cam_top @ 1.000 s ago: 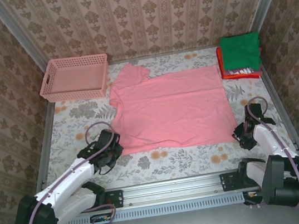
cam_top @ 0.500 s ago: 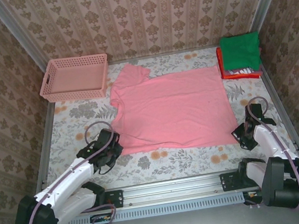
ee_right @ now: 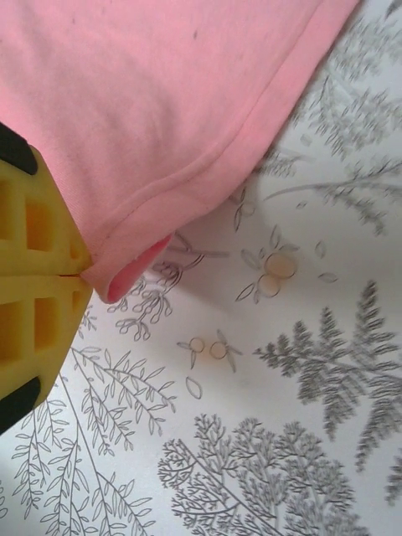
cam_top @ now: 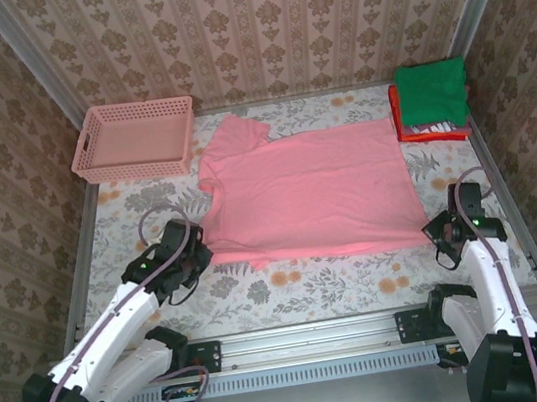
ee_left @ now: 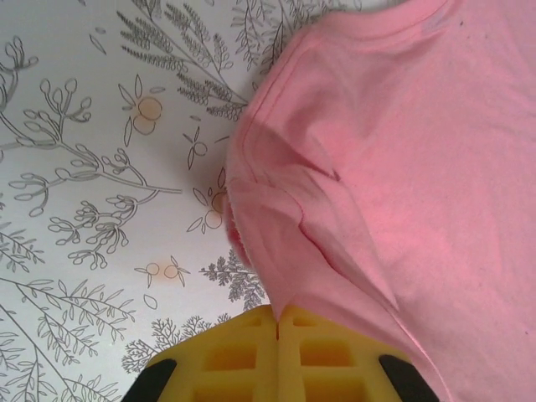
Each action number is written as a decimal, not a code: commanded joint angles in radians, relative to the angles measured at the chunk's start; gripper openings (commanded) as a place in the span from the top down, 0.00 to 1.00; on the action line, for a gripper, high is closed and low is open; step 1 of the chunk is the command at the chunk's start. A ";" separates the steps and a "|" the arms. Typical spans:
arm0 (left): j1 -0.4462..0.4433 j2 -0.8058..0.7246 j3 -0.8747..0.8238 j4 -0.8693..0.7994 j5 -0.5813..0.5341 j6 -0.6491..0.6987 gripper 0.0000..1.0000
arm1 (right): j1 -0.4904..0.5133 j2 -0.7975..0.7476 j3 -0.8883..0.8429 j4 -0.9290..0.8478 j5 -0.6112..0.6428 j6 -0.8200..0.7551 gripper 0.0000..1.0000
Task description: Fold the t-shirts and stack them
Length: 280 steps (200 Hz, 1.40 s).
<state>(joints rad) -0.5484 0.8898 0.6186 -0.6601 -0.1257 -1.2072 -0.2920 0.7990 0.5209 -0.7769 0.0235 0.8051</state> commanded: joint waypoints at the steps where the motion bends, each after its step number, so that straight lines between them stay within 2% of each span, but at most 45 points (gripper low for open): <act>1: 0.027 0.023 0.071 -0.058 0.011 0.081 1.00 | 0.005 -0.015 0.062 -0.070 0.050 0.008 1.00; 63: 0.087 0.168 0.195 -0.041 0.095 0.225 1.00 | 0.006 0.027 0.125 -0.037 0.043 -0.009 1.00; 66: 0.115 0.173 0.204 -0.040 0.098 0.232 1.00 | 0.006 0.032 0.127 -0.034 0.044 -0.009 1.00; 82: 0.138 0.216 0.239 -0.032 0.117 0.266 1.00 | 0.006 0.050 0.141 -0.014 0.046 -0.011 1.00; 141: 0.199 0.359 0.341 0.007 0.165 0.345 1.00 | 0.017 0.174 0.209 0.057 0.041 -0.034 1.00; 179: 0.216 0.436 0.411 0.025 0.191 0.383 1.00 | 0.017 0.287 0.277 0.095 0.074 -0.106 1.00; 280: 0.246 0.600 0.524 0.039 0.216 0.460 1.00 | 0.041 0.506 0.395 0.158 0.054 -0.158 1.00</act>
<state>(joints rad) -0.3180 1.4807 1.1027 -0.6197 0.0845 -0.7837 -0.2691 1.2583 0.8562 -0.6304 0.0460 0.6842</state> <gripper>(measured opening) 0.046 0.047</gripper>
